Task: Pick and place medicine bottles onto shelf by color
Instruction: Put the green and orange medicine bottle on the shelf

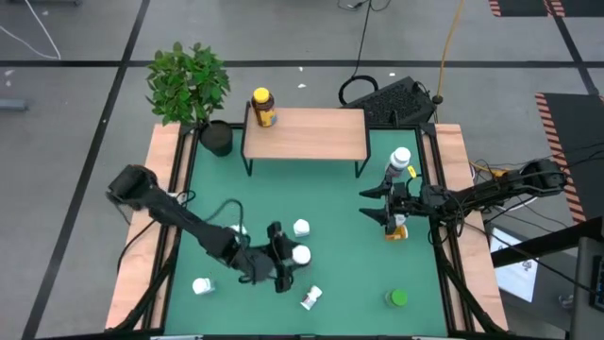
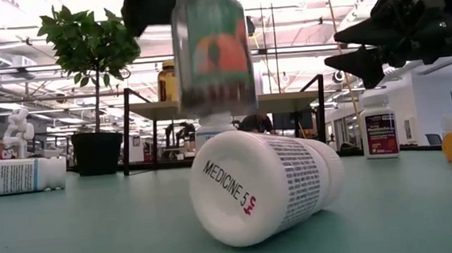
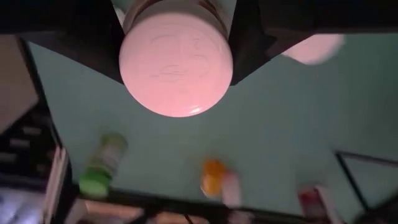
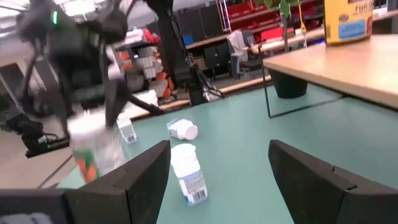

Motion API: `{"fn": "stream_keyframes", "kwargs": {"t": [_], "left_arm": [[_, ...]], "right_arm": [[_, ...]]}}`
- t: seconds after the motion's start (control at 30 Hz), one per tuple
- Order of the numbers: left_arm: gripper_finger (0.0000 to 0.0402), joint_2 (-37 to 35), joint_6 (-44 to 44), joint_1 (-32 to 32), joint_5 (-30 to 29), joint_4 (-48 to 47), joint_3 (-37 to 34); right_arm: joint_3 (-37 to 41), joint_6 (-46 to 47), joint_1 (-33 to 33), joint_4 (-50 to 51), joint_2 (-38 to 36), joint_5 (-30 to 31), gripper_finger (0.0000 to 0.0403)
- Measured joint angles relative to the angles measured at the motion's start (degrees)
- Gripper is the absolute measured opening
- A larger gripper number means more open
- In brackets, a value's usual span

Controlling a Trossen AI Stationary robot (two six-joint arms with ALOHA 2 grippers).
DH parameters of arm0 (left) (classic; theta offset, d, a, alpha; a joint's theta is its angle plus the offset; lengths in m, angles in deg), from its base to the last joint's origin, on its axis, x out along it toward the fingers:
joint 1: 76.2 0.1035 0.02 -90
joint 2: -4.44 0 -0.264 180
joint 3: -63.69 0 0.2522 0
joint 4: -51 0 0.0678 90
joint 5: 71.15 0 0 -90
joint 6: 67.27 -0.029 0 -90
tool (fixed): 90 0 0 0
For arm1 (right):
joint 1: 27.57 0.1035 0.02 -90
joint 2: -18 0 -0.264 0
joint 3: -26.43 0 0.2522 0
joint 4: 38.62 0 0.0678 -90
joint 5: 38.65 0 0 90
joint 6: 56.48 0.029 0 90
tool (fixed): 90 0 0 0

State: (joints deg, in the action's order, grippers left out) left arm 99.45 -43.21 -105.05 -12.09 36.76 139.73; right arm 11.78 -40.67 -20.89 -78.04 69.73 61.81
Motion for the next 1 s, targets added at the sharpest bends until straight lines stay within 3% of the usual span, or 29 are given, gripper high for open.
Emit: {"fn": "stream_keyframes", "kwargs": {"t": [0.2, 0.43, 0.73, 1.0], "left_arm": [[0.0240, -12.6, -6.0, 7.8, -0.3, -13.3, 0.1], [0.0240, -22.9, -14.3, 25.9, 2.0, -18.8, 0.1], [0.0244, -23.6, -20.8, 46.5, 8.6, -19.6, 0.1], [0.0245, -23.2, -21.0, 55.8, 15.6, -19.2, 0.1]], "right_arm": [[0.0, 0.7, 0.9, -0.2, 0.0, 0.0, 0.0267], [0.0, 0.6, 1.4, -0.2, 0.0, 0.0, 0.0267], [0.0, -0.6, 1.3, -0.1, 0.0, 0.3, 0.0267], [0.0, -3.0, 1.3, 0.0, 0.0, 1.8, 0.0267]]}}
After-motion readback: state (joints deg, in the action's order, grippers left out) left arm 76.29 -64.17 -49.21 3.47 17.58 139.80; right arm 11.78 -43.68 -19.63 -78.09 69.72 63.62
